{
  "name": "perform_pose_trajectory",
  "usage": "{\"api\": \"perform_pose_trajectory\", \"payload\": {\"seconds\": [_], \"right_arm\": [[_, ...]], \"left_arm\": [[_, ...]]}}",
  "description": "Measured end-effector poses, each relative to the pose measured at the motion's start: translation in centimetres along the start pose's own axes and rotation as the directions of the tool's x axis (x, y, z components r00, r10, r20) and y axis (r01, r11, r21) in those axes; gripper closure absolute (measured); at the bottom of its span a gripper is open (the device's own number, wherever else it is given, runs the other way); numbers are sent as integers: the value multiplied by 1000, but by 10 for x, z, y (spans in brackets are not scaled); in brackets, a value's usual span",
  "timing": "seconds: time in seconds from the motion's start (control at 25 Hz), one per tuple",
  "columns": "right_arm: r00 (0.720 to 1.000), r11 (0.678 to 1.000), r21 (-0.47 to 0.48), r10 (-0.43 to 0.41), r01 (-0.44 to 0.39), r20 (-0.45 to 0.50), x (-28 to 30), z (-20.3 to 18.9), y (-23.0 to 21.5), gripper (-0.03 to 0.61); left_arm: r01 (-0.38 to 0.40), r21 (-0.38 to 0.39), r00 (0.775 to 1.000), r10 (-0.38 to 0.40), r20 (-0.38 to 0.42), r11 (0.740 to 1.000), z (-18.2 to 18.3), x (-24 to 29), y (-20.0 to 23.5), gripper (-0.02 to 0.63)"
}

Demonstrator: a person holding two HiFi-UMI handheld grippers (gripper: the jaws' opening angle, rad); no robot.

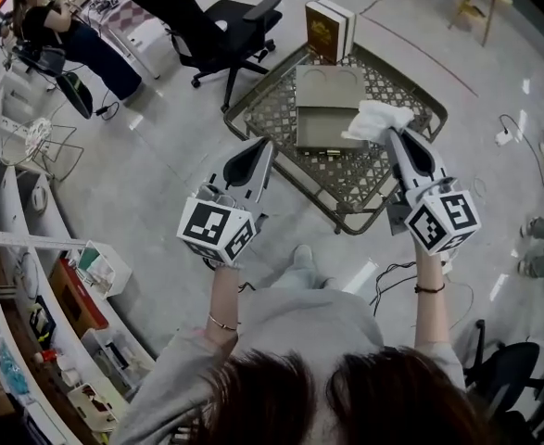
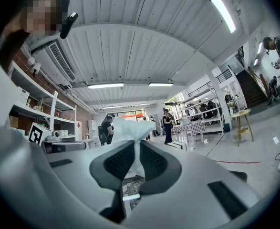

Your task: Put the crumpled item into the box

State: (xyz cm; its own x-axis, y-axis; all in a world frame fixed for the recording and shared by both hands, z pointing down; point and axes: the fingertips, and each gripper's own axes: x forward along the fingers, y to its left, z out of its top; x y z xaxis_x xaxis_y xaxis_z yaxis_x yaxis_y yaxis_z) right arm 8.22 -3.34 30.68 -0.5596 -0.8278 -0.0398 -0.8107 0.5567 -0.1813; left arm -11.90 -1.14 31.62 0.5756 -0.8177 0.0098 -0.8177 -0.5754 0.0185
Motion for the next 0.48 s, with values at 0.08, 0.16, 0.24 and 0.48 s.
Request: {"api": "perform_pose_trajectory", "payload": {"seconds": [0.08,0.16,0.24,0.48], "right_arm": [[1000,1000,0,-18,18,-1,8,-1,-3,526],[999,999,4,-35,35,-2,14,-1,-7,526],[999,999,9,-52,52,-5,19,-2,-11,526],[996,996,21,-89,90,-30,34,-13,-22,526]], "left_arm": [[21,-5,1000,-21,2,1000,0,9,8,597],[40,-9,999,-40,-1,999,-1,17,14,597],[61,-11,998,-61,-7,998,-3,25,17,597],[103,-28,994,-104,-24,994,-14,44,26,596]]}}
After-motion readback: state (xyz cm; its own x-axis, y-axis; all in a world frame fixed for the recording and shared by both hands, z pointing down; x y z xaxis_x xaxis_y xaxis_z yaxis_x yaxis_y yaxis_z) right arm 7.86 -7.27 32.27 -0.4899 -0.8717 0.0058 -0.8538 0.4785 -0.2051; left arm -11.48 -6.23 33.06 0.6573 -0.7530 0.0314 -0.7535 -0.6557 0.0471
